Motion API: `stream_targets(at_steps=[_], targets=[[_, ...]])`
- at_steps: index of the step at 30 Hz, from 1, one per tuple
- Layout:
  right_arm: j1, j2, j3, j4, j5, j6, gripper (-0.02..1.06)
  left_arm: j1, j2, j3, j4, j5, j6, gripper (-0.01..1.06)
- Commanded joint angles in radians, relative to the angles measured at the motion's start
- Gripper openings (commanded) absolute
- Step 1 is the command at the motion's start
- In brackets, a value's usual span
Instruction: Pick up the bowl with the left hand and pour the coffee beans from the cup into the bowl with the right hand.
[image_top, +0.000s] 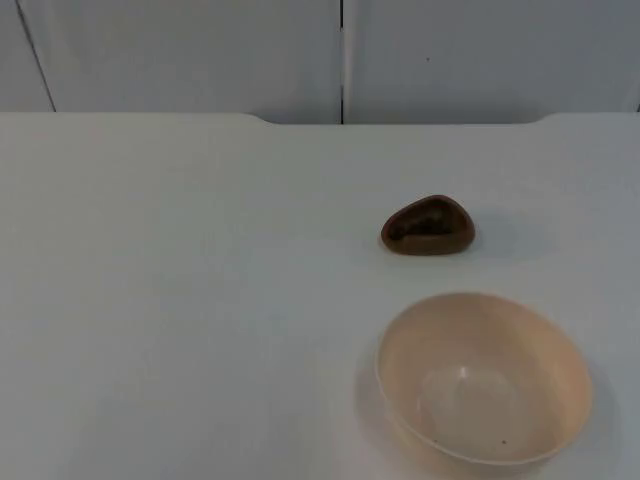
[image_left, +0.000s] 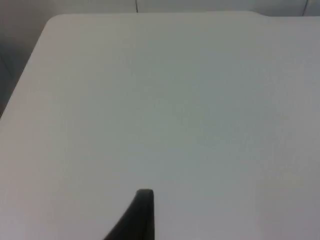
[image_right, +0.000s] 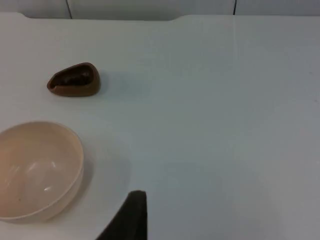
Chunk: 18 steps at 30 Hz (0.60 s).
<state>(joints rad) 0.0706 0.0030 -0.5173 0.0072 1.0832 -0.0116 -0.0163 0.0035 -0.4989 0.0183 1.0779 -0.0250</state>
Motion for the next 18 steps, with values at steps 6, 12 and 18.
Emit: stream_targets(at_steps=[6, 12, 18], targets=[[-0.006, -0.003, 0.003, -0.002, -0.005, -0.004, 1.05, -0.004, -0.004, 0.004, -0.042, -0.006, 0.002, 1.05], [-0.006, -0.003, 0.003, -0.002, -0.005, -0.004, 1.05, -0.004, -0.004, -0.012, -0.046, -0.012, 0.002, 1.05], [-0.006, -0.003, 0.003, -0.002, -0.005, -0.004, 1.05, -0.004, 0.051, -0.082, -0.047, -0.012, 0.002, 1.05]])
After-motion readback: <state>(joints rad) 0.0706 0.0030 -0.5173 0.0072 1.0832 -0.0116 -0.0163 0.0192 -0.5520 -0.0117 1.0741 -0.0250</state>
